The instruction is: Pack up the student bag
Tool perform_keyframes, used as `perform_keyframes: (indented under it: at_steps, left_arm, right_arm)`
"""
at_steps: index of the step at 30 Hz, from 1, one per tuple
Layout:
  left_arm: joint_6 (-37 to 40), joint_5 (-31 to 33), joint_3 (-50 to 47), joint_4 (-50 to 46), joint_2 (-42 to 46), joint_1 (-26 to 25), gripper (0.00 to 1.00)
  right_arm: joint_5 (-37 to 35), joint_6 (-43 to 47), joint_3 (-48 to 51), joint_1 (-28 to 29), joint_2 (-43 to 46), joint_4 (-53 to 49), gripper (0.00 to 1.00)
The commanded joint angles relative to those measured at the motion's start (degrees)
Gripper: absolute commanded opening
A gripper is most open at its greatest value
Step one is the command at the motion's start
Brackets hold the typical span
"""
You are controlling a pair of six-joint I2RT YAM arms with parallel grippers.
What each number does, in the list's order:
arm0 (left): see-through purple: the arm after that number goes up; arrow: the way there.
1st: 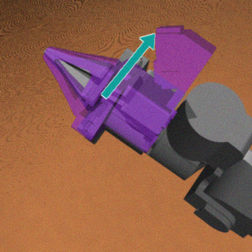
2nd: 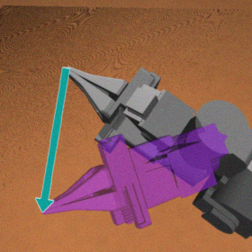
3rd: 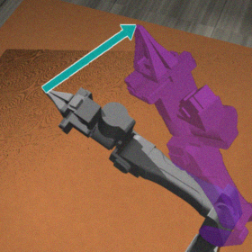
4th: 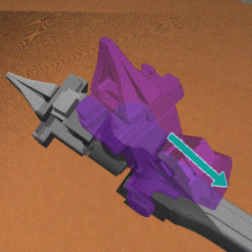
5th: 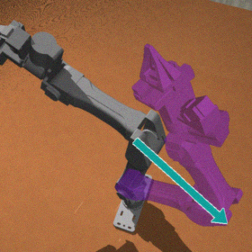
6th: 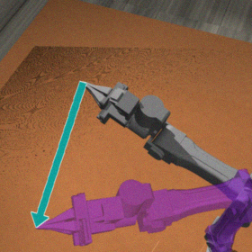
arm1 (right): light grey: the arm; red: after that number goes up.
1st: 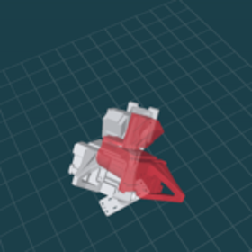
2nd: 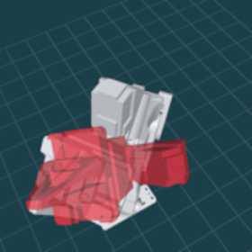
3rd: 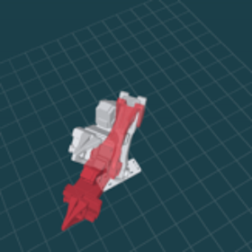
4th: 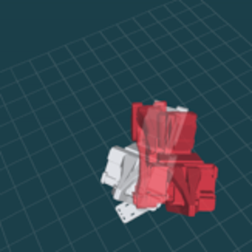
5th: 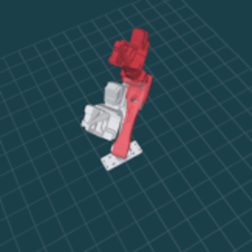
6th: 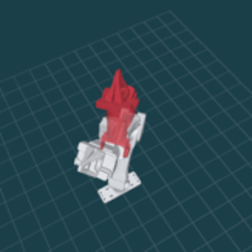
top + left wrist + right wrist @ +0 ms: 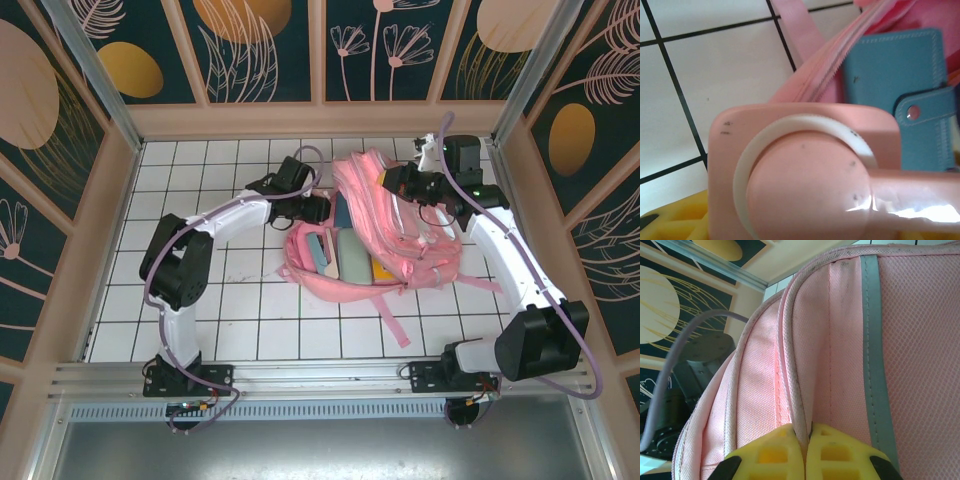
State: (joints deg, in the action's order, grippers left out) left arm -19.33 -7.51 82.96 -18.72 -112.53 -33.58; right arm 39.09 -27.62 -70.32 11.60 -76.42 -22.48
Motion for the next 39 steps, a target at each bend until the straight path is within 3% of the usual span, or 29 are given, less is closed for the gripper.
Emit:
perform_keyframes:
  at_steps: [1,7,13,15,17,20,24,34,39]
  left_arm:
    - [6.9,4.7,1.8,-3.3,-2.0,-2.8,0.28]
    - [9.1,0.4,0.2,-1.7,-0.5,-4.9,0.28]
    - [10.1,4.8,2.0,-4.5,-3.1,-5.4,0.31]
    - [10.1,6.2,2.4,-5.0,-3.2,-5.6,0.41]
    - [9.6,7.8,2.0,-4.5,-2.1,-5.6,0.59]
    - [8.7,7.0,0.7,-2.9,0.7,-5.6,0.69]
    - [6.6,2.8,-0.7,-1.0,3.7,-5.6,0.7]
    - [4.2,0.0,-2.5,-0.5,9.0,-5.5,0.73]
    - [2.3,2.1,-7.0,2.7,13.2,-4.7,0.65]
  right_arm:
    - [2.3,-0.7,-0.6,-0.5,3.5,6.9,0.0]
    - [2.2,-0.5,-0.5,-0.5,3.5,6.7,0.0]
    - [2.6,-0.8,-0.3,-0.5,3.2,7.3,0.0]
    - [2.5,-0.7,-0.3,-0.4,3.2,7.2,0.0]
    - [2.3,-0.6,-0.2,-0.5,3.3,7.0,0.0]
    - [2.2,-0.6,0.2,-0.5,3.3,7.0,0.0]
    - [2.2,-0.6,0.3,-0.5,3.1,7.2,0.0]
    - [2.3,-0.8,1.2,-0.5,3.5,7.6,0.0]
    - [2.4,-0.9,1.7,-0.5,3.6,7.9,0.0]
